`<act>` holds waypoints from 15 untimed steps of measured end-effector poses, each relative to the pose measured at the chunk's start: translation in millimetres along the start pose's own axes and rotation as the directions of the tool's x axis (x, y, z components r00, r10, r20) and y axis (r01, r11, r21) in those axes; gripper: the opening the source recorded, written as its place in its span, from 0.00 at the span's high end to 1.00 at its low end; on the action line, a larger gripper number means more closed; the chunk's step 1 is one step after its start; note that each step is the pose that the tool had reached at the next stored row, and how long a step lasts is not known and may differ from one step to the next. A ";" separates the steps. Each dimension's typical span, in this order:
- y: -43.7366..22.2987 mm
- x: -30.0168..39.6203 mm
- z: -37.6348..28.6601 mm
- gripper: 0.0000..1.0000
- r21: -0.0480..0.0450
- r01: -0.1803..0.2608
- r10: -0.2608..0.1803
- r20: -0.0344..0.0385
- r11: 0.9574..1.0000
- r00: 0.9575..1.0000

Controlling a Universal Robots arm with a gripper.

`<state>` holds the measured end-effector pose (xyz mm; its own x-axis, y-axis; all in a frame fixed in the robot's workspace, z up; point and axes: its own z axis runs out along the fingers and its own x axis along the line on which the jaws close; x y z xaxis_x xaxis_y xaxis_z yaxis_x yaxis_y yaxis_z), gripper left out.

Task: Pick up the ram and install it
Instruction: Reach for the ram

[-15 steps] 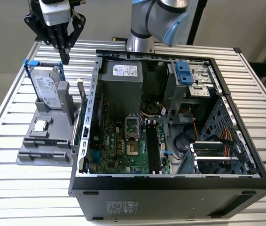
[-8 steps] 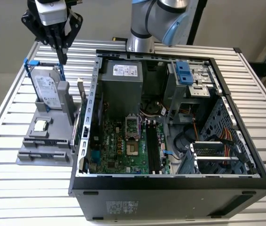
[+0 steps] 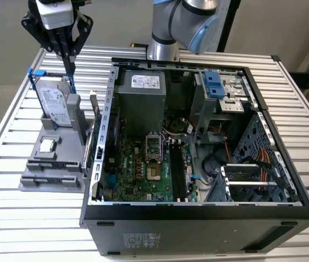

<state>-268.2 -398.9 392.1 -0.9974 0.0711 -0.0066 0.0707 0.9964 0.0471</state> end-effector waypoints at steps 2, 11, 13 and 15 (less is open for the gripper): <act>-0.1 1.2 0.0 1.00 0.000 0.000 0.000 0.000 1.000 1.000; -0.6 8.9 0.1 1.00 0.000 0.000 0.000 0.000 1.000 1.000; -0.8 10.3 0.1 1.00 0.000 0.000 0.000 0.000 1.000 1.000; -0.8 11.4 0.1 1.00 0.000 0.000 0.000 0.000 1.000 1.000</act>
<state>-279.6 -398.9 391.9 -0.9974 0.0712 -0.0063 0.0708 0.9964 0.0471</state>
